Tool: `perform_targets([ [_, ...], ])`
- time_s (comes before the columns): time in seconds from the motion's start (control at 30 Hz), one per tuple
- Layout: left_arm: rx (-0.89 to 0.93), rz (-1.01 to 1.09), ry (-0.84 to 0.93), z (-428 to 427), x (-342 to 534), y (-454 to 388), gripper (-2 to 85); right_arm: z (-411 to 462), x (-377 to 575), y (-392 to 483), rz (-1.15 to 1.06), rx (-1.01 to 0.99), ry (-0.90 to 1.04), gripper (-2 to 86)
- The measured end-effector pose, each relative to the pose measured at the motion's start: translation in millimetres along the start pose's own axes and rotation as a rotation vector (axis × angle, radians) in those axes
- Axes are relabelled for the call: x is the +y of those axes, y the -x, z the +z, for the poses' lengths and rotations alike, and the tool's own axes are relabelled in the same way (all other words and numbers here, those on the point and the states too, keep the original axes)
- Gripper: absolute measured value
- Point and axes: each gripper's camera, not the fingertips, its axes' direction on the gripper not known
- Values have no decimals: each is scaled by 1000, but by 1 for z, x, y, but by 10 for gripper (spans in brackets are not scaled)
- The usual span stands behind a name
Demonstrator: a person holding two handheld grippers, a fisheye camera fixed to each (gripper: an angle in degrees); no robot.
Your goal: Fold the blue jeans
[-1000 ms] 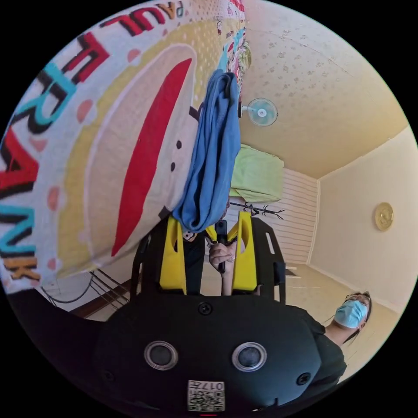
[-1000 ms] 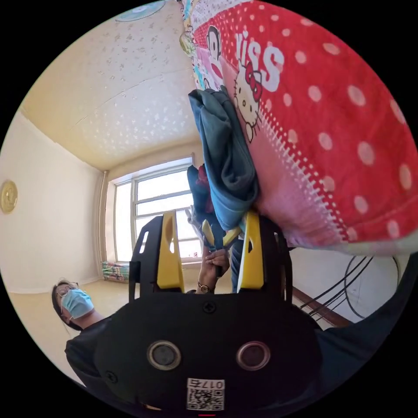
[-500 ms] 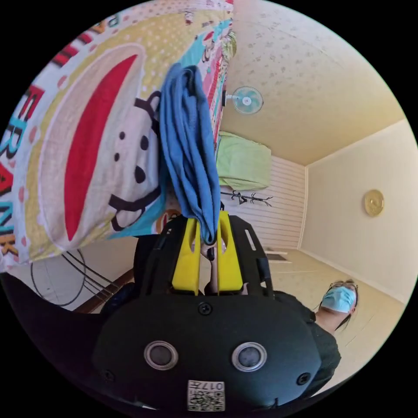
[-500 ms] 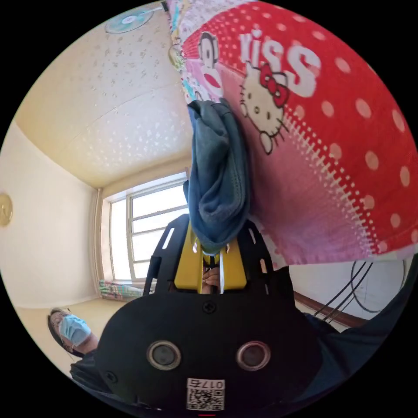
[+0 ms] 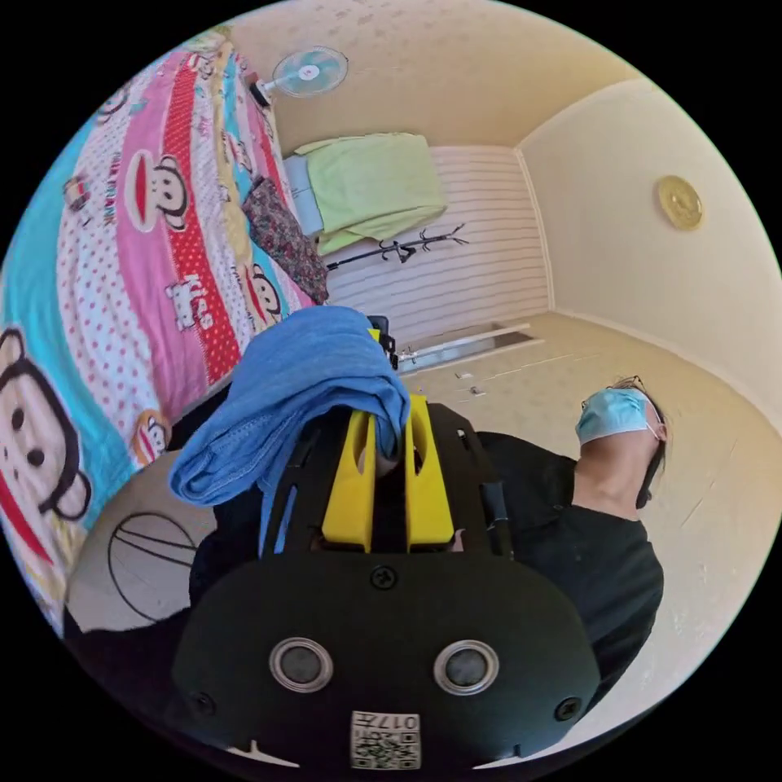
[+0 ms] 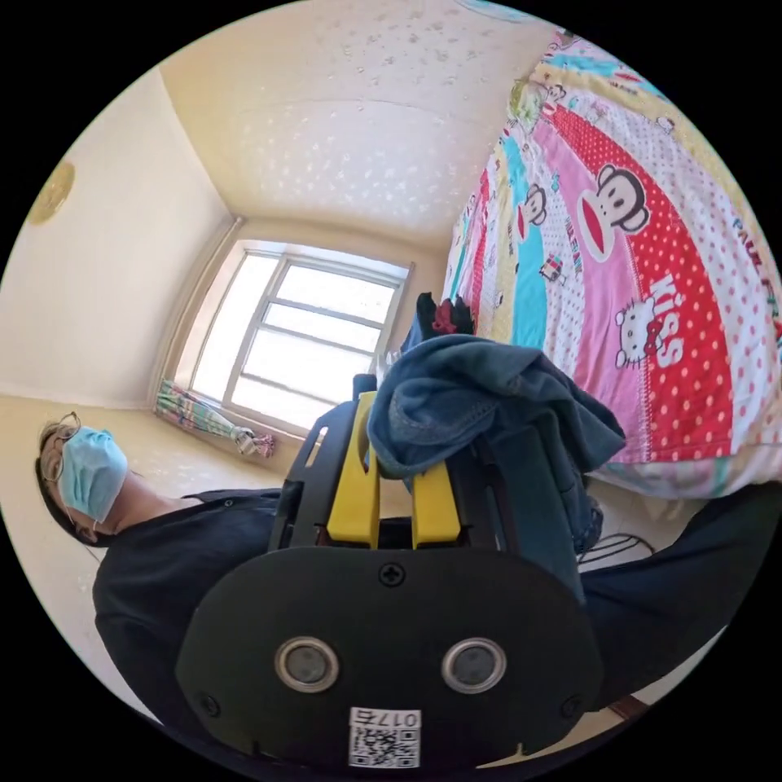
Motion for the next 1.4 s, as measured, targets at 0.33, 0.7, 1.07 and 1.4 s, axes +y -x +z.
perform_targets([
  [0.33,-301,147,169,186,-205,-1,63,-184,-67,74,-128,498,-499,58],
  [0.7,-331,-725,-44,89,128,207,-9,-220,218,-106,920,915,-648,77],
  [1.07,-845,-510,-480,-35,177,7,-10,-160,40,43,407,1114,-830,21],
  [1.4,-1133,-532,49,71,216,-13,-10,159,-113,63,-13,1614,35,4],
])
